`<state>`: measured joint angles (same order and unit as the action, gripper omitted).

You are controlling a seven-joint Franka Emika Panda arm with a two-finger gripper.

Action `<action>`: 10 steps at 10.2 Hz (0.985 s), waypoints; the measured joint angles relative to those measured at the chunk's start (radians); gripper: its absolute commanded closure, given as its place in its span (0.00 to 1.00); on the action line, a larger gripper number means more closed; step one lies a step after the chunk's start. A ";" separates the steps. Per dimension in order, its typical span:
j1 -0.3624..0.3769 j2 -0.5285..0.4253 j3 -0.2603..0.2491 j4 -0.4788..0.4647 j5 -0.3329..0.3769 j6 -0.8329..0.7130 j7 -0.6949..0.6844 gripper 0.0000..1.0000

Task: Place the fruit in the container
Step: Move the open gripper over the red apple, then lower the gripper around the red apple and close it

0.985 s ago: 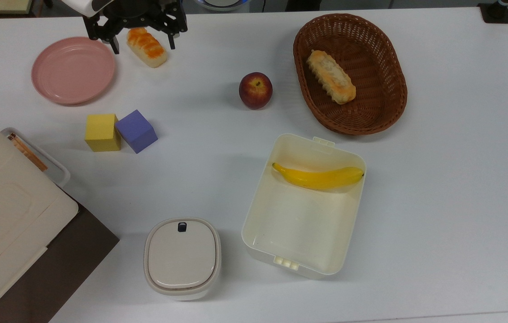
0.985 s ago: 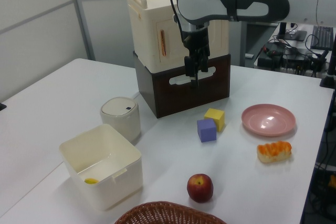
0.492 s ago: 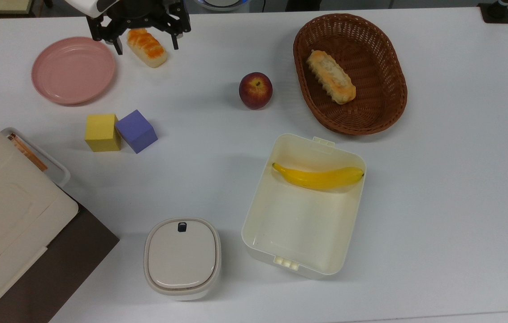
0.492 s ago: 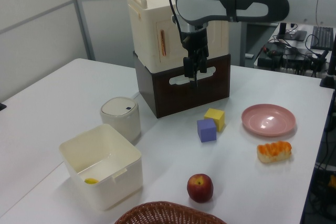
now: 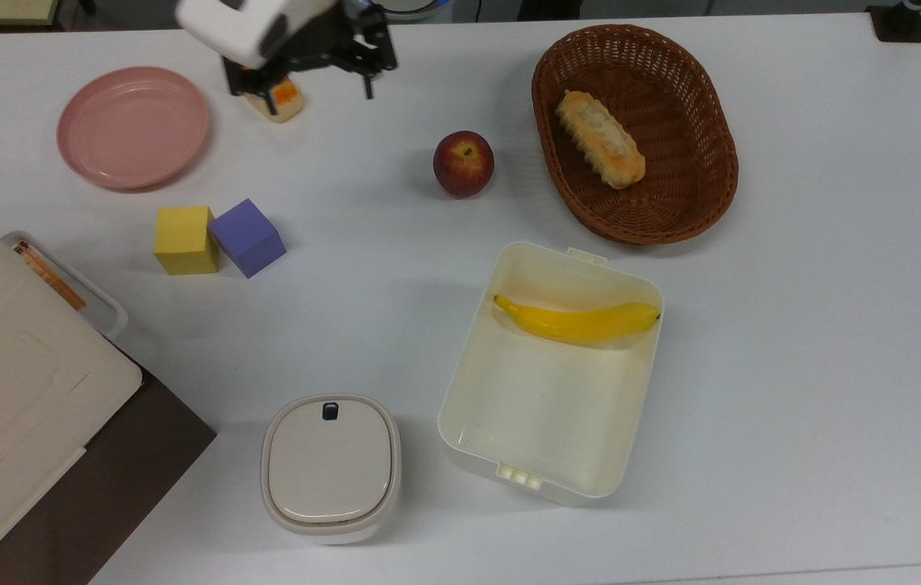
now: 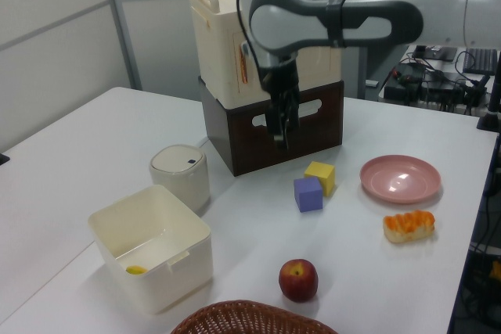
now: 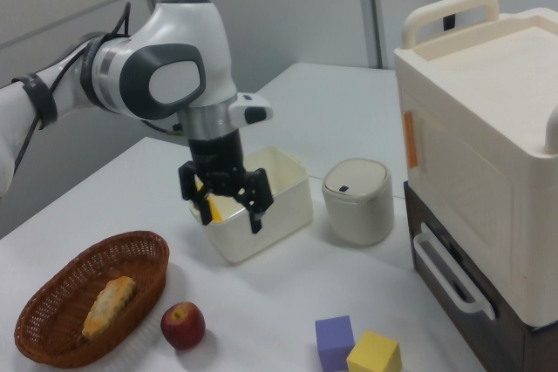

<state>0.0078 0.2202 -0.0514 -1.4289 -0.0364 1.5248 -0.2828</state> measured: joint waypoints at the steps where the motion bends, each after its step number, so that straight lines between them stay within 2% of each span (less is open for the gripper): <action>1: 0.031 0.005 0.000 -0.011 0.000 -0.034 0.000 0.00; 3: 0.100 0.015 0.001 -0.042 0.000 -0.055 0.007 0.00; 6: 0.207 0.082 0.002 -0.079 0.000 -0.055 0.093 0.00; 10: 0.268 0.172 0.002 -0.113 0.000 -0.056 0.182 0.00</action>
<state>0.2761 0.3922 -0.0498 -1.5416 -0.0365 1.4691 -0.1013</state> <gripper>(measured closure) 0.000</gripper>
